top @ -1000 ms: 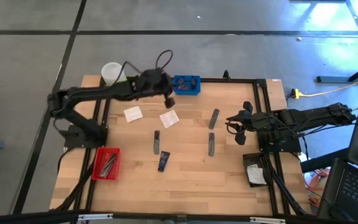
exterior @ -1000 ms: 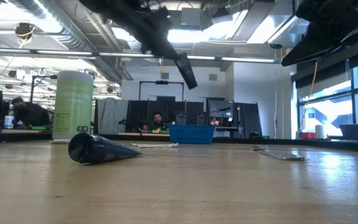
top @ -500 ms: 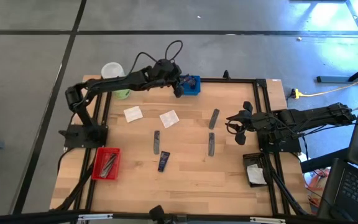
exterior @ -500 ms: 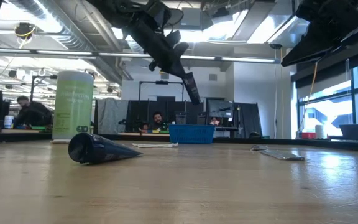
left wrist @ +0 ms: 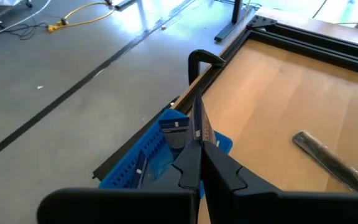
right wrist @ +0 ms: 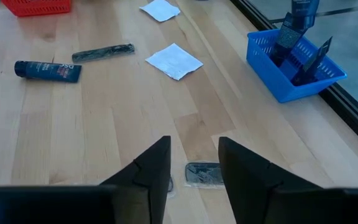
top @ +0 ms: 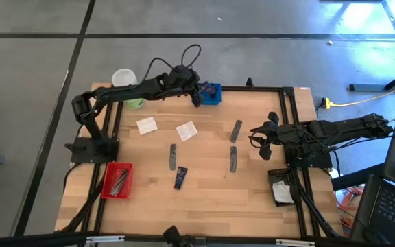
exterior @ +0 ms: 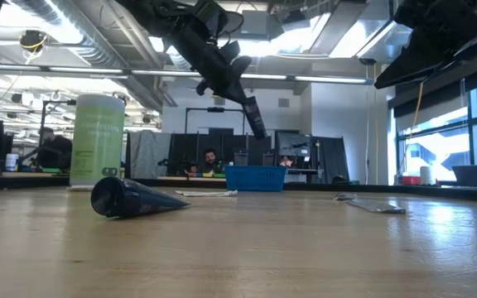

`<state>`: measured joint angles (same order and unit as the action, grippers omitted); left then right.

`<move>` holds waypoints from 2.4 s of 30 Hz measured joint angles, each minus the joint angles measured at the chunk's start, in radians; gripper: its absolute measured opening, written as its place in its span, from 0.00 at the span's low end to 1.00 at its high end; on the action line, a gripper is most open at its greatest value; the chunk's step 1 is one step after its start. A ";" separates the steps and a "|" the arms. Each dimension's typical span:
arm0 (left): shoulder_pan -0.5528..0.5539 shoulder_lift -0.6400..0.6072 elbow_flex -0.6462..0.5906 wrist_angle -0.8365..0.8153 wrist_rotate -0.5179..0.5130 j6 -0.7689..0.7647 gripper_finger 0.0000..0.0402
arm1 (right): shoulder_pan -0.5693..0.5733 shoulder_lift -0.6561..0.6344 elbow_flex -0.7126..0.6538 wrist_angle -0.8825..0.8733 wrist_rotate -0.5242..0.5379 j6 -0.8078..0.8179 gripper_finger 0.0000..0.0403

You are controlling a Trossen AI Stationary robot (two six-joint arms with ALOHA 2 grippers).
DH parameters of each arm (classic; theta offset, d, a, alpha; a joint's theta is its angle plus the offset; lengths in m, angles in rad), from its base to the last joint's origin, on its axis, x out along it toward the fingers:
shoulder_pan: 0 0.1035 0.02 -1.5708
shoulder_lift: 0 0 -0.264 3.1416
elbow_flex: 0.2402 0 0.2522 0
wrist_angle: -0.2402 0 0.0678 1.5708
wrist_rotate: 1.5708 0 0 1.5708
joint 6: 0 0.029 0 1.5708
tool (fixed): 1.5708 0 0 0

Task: Pick & Place Travel size toiletries
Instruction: Put the blue shaving cream bottle into the blue basket, then put the black hair comb into the red basket

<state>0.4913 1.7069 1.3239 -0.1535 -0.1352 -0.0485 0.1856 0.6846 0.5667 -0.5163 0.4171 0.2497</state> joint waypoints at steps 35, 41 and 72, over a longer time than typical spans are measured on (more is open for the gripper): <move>0.070 0.253 0.000 0.120 0.002 -0.023 0.00 | 0.000 0.000 0.000 0.000 0.000 0.000 0.20; 0.070 0.274 0.001 0.139 0.002 -0.020 0.00 | 0.000 0.000 0.000 0.000 0.000 0.000 0.18; 0.038 0.071 0.053 -0.069 0.285 0.070 0.25 | 0.000 0.000 0.000 0.000 0.000 0.000 0.19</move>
<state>0.5292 1.7778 1.3766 -0.2223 0.1497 0.0212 0.1856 0.6844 0.5667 -0.5159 0.4171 0.2496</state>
